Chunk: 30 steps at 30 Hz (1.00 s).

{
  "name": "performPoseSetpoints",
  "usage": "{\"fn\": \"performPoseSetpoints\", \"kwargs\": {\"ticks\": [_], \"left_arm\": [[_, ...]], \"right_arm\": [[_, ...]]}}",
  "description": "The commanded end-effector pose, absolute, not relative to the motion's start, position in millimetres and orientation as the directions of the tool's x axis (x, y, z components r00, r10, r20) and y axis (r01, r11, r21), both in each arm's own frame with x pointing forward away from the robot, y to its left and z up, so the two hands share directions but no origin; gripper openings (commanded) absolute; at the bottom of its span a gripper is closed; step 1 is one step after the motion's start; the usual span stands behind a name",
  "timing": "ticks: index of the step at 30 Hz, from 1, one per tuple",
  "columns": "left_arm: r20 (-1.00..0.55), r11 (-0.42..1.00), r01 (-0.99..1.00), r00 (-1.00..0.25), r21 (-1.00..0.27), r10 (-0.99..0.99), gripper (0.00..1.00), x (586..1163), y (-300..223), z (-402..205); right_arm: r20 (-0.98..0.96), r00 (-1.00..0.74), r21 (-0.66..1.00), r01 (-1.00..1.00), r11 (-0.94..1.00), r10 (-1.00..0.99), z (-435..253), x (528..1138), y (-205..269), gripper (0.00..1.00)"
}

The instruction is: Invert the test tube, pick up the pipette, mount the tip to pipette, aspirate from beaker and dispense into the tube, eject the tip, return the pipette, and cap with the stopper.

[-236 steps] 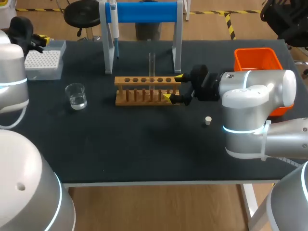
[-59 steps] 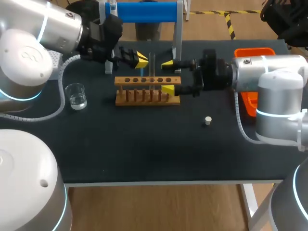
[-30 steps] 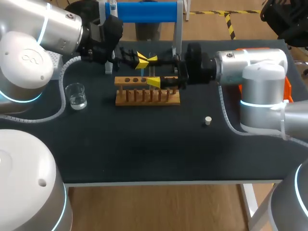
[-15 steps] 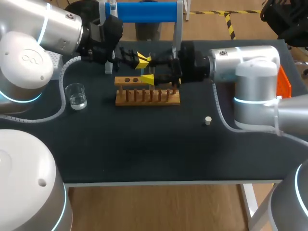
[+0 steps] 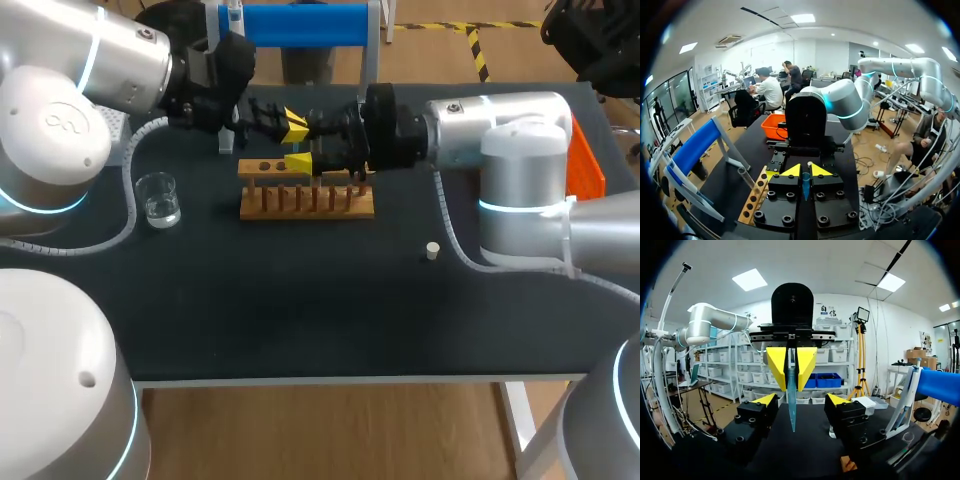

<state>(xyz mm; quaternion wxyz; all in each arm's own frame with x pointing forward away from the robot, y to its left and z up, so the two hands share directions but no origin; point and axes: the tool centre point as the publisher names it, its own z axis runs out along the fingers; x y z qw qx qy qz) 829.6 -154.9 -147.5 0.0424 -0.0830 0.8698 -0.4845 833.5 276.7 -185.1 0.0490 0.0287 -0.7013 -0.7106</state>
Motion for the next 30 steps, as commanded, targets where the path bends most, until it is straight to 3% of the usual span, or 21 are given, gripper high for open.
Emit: {"fn": "performPoseSetpoints", "kwargs": {"ticks": [1,19,22,25,30], "left_arm": [[0.007,0.518,-0.104,-0.983,-0.849,-0.185,0.00,828.7,-153.9,-147.1],[0.007,0.518,-0.104,-0.983,-0.849,-0.185,0.00,828.7,-153.9,-147.1],[0.007,0.518,-0.104,-0.983,-0.849,-0.185,0.00,828.7,-153.9,-147.1],[0.007,0.518,-0.104,-0.983,-0.849,-0.185,0.00,828.7,-153.9,-147.1],[0.007,0.518,-0.104,-0.983,-0.849,-0.185,0.00,828.7,-153.9,-147.1]], "right_arm": [[0.031,-0.993,0.999,0.032,-0.013,-0.113,-185.3,834.2,279.2,0.55],[0.028,-0.992,0.999,0.030,-0.019,-0.121,-181.4,831.7,279.8,0.28],[0.027,-0.992,0.999,0.029,-0.021,-0.121,-181.0,831.8,279.5,0.19],[0.026,-0.992,0.999,0.029,-0.020,-0.121,-180.9,832.0,279.3,0.00],[0.027,-0.992,0.999,0.030,-0.023,-0.122,-181.1,832.0,278.9,0.00]]}}
